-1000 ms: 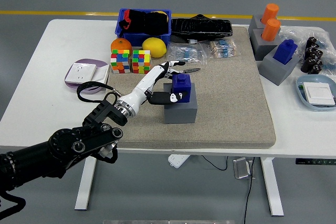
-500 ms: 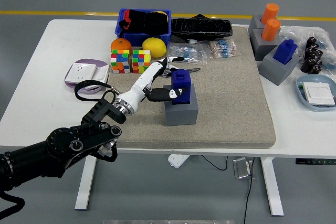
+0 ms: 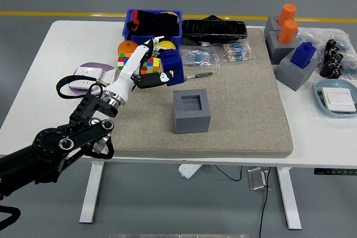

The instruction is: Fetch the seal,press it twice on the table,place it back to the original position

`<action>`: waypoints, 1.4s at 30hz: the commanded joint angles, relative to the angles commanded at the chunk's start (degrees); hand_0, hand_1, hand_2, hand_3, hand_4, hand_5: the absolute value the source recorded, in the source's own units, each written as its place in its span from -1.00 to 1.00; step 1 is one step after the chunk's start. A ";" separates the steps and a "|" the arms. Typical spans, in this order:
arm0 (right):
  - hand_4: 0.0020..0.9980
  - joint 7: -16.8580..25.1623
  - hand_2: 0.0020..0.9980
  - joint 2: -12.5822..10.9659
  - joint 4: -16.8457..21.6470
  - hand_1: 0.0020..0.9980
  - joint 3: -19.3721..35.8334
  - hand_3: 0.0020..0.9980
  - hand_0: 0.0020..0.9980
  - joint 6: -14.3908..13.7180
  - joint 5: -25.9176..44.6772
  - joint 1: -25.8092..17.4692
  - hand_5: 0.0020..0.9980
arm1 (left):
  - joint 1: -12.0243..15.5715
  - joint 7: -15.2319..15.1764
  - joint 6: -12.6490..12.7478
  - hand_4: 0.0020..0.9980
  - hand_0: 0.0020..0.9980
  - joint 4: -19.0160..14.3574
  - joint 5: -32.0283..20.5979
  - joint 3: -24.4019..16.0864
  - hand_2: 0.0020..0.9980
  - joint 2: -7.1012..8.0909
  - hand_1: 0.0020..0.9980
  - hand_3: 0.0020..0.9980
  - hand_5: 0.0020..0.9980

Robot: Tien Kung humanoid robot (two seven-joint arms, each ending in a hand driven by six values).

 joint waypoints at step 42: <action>0.51 0.02 0.51 0.52 0.15 0.53 -0.37 0.39 0.67 0.00 -0.03 -0.27 -0.28 | 9.05 -10.15 6.60 0.24 0.64 15.84 -11.38 7.16 -0.14 -4.09 -0.06 0.66 -1.00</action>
